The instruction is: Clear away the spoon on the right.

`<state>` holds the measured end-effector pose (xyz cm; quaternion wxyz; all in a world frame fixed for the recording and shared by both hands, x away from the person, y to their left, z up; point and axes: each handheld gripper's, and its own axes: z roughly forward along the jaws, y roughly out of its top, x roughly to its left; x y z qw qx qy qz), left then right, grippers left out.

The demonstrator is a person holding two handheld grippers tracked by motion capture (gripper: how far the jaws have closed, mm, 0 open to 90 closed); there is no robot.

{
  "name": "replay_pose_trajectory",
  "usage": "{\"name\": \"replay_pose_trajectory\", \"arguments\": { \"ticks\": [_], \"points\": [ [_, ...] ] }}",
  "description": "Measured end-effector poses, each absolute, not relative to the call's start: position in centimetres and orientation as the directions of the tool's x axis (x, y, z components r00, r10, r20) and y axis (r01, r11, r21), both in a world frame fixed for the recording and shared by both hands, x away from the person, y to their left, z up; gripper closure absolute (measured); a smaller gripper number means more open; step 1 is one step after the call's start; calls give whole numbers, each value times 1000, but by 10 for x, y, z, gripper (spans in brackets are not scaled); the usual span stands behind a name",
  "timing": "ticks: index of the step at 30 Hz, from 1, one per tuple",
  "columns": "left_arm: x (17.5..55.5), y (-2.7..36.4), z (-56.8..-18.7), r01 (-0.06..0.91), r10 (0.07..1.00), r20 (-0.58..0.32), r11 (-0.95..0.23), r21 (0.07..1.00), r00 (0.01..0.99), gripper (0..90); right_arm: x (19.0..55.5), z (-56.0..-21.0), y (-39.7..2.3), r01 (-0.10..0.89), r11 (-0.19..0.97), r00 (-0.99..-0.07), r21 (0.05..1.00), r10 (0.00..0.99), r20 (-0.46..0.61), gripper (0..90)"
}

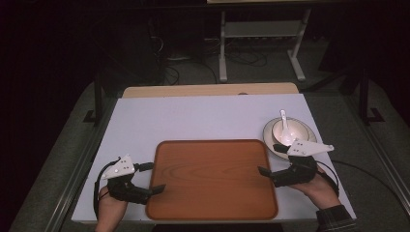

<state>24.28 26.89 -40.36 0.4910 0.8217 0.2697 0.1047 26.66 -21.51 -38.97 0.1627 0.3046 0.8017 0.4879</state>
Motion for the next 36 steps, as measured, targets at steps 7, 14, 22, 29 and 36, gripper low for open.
{"name": "replay_pose_trajectory", "arguments": {
  "ticks": [7, 14, 22, 29, 36],
  "points": [
    [242, 270, -404, 345, 552, -99, -362, 866, 828, 133, 273, -383, -217, 321, 323, -753, 890, 657, 33, 66],
    [242, 270, -403, 342, 551, -95, -365, 866, 829, 133, 279, -378, -217, 320, 312, -746, 895, 665, 35, 65],
    [243, 270, -404, 344, 552, -96, -366, 865, 828, 133, 289, -374, -218, 336, 313, -742, 888, 669, 45, 66],
    [243, 269, -404, 346, 551, -99, -365, 865, 829, 133, 297, -370, -219, 340, 312, -734, 887, 678, 43, 76],
    [243, 269, -404, 344, 549, -97, -368, 864, 830, 133, 305, -370, -219, 353, 318, -733, 880, 678, 50, 77]
  ]
}}
